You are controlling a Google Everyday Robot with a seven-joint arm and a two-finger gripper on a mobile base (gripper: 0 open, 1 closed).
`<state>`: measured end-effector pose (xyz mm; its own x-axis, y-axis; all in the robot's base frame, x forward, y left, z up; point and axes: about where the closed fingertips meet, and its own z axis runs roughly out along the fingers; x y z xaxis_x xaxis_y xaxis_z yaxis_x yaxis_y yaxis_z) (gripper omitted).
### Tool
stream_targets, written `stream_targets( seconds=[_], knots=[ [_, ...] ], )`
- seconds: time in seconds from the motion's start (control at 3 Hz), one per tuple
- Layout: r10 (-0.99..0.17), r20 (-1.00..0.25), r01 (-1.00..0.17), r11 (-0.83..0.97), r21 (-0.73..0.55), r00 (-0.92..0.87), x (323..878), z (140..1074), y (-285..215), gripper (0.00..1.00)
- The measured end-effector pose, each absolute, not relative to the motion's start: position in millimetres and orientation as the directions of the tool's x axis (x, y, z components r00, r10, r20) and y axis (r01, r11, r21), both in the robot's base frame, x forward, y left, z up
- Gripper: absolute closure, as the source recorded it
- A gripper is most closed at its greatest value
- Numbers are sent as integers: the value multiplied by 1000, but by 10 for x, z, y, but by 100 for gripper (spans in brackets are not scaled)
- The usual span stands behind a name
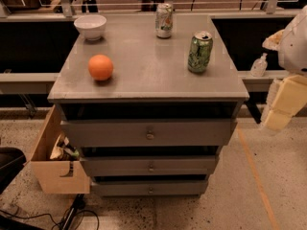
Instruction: Open middle drawer
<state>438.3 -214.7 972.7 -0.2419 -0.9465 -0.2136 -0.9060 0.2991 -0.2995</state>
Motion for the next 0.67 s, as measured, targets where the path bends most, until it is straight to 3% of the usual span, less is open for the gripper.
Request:
stream_targets(
  seconds=[0.67],
  knots=[
    [-938,-153,-867,345,-360,-310,4295,8675,-2222,0]
  ],
)
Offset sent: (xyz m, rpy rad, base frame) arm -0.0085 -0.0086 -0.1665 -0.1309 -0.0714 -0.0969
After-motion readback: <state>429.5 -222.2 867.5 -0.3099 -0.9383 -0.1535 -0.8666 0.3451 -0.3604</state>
